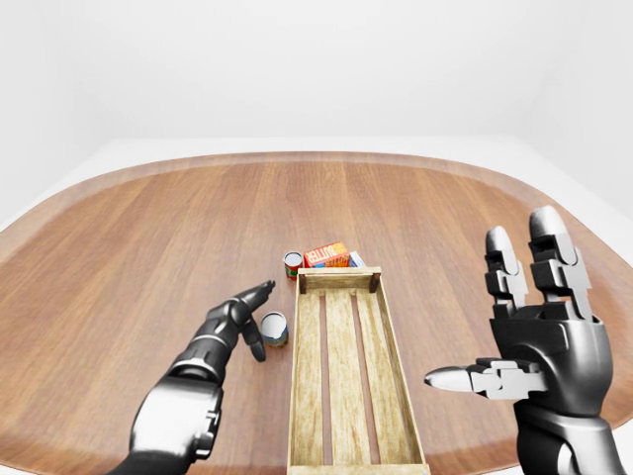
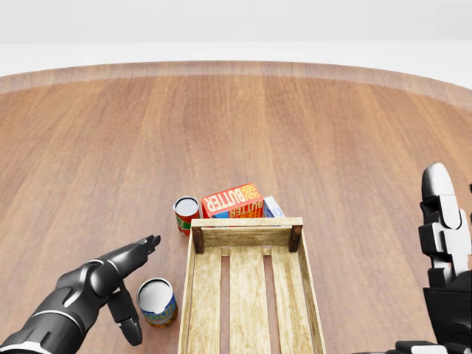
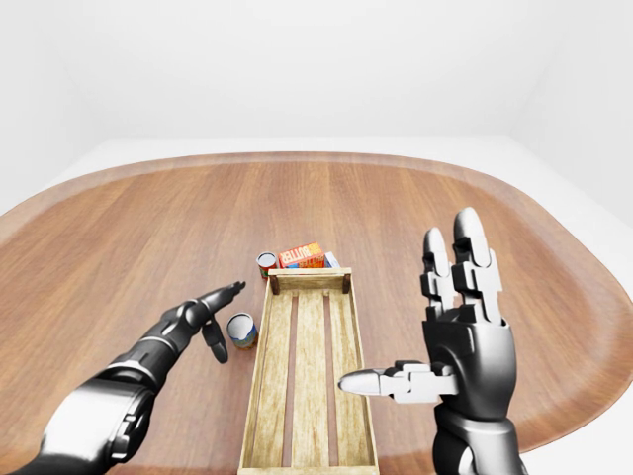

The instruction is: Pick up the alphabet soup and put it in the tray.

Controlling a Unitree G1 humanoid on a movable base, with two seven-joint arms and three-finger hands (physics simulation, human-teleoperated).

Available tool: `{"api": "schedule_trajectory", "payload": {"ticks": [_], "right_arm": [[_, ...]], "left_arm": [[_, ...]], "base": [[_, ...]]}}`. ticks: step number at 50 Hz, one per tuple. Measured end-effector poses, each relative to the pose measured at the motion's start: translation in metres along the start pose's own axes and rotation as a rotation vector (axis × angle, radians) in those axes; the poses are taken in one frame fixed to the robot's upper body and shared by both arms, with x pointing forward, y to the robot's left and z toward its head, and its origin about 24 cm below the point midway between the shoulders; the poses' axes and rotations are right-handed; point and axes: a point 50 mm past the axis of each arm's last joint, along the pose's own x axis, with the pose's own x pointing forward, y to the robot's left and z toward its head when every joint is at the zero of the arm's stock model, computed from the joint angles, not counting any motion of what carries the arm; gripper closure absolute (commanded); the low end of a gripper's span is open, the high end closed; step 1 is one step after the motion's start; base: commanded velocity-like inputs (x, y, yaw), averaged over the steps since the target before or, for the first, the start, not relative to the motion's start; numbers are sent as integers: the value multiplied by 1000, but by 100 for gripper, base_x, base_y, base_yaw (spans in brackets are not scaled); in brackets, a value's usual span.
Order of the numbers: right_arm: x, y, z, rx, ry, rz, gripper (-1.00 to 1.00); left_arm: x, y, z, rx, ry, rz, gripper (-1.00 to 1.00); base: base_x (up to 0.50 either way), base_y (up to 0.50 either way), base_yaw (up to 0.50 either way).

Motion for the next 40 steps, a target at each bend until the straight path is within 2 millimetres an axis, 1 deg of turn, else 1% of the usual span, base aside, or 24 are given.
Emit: {"api": "schedule_trajectory", "payload": {"ticks": [6,20,40], "right_arm": [[0,0,-1,0,2,-1,-100],[1,0,-4,7,12,-2,-100],[-1,-2,-5,10,26,-6,-100]], "left_arm": [[1,-4,-1,2,7,-9,-100],[1,-4,-3,2,18,-2,-100],[2,-6,-1,-1,19,-3,-100]], "base": [[0,0,0],[0,0,0],[0,0,0]]}}
